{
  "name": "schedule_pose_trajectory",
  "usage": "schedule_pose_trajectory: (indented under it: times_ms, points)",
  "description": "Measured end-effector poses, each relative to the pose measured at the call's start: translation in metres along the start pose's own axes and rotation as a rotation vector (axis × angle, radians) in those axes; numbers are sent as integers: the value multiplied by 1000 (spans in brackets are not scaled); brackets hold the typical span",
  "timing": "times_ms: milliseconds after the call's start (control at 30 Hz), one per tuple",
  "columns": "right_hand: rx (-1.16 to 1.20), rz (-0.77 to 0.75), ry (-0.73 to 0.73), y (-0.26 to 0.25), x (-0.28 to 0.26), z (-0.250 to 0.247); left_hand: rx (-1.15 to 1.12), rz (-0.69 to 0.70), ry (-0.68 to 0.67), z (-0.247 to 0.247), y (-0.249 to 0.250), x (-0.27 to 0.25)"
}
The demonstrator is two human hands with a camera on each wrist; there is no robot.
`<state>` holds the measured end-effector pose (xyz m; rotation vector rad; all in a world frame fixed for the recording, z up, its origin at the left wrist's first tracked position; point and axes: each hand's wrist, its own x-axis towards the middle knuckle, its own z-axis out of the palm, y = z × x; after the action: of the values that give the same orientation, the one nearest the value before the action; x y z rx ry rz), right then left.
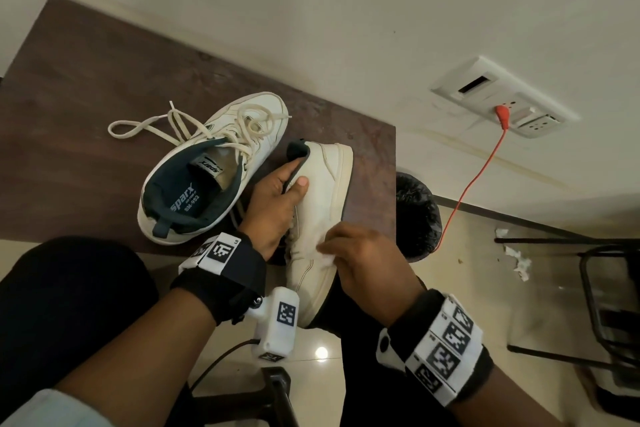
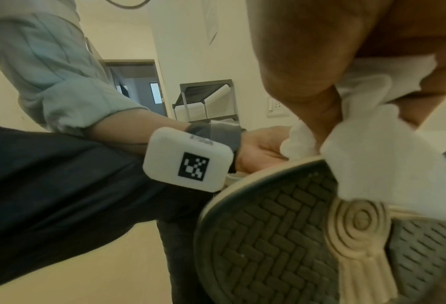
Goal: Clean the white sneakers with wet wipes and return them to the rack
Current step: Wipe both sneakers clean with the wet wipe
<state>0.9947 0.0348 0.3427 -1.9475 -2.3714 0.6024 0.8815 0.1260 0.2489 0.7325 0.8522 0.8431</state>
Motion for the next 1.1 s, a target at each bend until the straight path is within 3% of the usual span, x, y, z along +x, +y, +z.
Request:
schedule_pose_trajectory:
  times_ms: [133,233,400,633,700,867,1000,1100]
  points:
    - [-29,81,148,11,28,4,336,51,-47,-2,7,-4]
    - [-27,195,237,26,55,2,472,-6,-132,-9,7,-9]
    - [-3,173,192,24,56,0,657,0,-130,-22,6,-6]
    - [1,2,-27,2,3,-4,442,72,-118,-12,3,-6]
    - [-18,6,10,1,5,0,422,96,-94,-8,3,-5]
    - [-20,146,276,8,50,1,417,118,-85,-6,7,-4]
    - [-37,131,255,10,74,-3,417,117,-89,-12,9,-5]
    - [-81,124,155,11,65,-5,419,126,-71,-12,8,-5]
